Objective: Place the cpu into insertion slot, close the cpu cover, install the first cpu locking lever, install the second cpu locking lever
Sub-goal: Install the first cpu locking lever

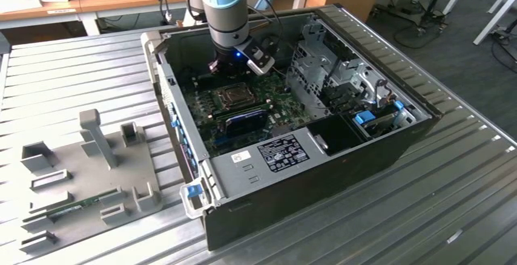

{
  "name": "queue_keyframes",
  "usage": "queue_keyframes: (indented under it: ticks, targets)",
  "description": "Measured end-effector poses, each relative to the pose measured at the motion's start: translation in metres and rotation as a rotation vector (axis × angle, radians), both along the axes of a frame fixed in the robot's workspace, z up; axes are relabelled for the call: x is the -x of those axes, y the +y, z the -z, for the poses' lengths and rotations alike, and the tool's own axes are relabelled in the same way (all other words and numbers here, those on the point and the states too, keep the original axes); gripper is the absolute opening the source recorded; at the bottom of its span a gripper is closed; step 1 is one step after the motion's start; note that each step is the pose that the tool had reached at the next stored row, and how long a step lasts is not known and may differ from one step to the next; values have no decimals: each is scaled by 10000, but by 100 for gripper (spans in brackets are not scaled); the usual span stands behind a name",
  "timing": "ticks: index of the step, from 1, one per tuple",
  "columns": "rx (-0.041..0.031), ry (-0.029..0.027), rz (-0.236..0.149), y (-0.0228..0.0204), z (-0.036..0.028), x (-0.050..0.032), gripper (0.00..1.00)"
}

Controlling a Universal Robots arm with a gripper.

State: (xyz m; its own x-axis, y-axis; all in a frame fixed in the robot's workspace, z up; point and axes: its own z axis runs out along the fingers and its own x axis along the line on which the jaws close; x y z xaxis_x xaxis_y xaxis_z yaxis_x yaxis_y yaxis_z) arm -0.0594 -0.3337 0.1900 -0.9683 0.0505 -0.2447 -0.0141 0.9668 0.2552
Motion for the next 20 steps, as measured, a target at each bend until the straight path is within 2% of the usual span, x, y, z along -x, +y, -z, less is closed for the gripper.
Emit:
queue_keyframes:
  ticks: [7, 20]
  targets:
    - [2, -102, 0, -3, 12, 1, 11]
    - [-1, -106, 1, -3, 13, 1, 11]
